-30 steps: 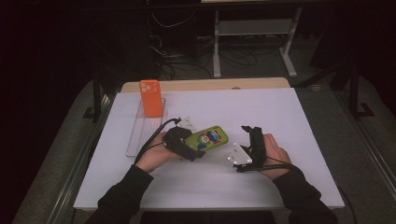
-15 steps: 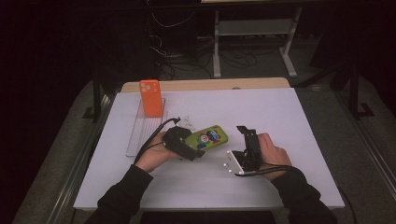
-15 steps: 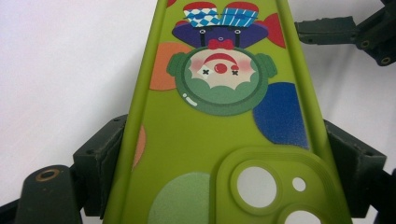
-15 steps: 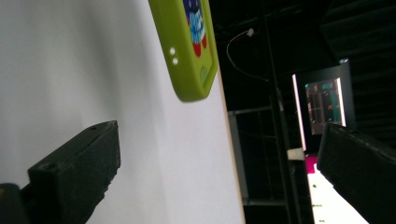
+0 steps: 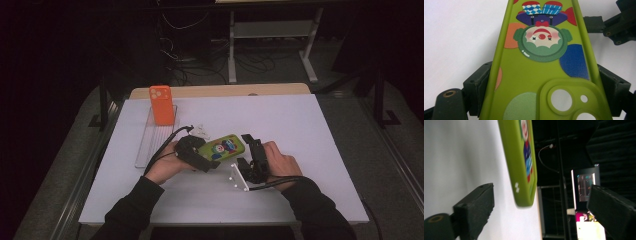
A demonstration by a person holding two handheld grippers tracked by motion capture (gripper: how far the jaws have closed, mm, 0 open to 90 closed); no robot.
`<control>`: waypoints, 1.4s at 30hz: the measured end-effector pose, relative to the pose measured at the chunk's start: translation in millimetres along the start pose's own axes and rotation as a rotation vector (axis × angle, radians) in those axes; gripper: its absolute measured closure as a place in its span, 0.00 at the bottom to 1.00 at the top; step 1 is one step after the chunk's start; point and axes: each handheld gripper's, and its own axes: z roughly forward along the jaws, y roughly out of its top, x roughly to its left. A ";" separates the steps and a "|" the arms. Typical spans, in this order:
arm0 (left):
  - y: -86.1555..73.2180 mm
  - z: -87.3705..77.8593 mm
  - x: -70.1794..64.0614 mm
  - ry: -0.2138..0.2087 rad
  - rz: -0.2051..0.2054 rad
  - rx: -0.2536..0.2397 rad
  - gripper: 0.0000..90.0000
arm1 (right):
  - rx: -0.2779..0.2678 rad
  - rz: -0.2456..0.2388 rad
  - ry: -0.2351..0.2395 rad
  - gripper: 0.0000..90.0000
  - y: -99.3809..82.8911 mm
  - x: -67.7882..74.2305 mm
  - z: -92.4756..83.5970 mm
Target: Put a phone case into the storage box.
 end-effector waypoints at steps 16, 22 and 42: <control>0.1 -1.2 0.1 -0.009 -0.006 -0.009 0.17 | -0.035 -0.078 0.017 0.52 18.9 12.8 9.2; -0.2 -1.2 0.0 -0.010 -0.008 -0.013 0.17 | -0.054 -0.089 0.003 0.70 19.7 13.2 8.9; -2.7 -5.7 -0.3 -0.032 -0.003 -0.048 0.10 | -0.054 -0.092 0.004 0.84 18.8 13.3 6.9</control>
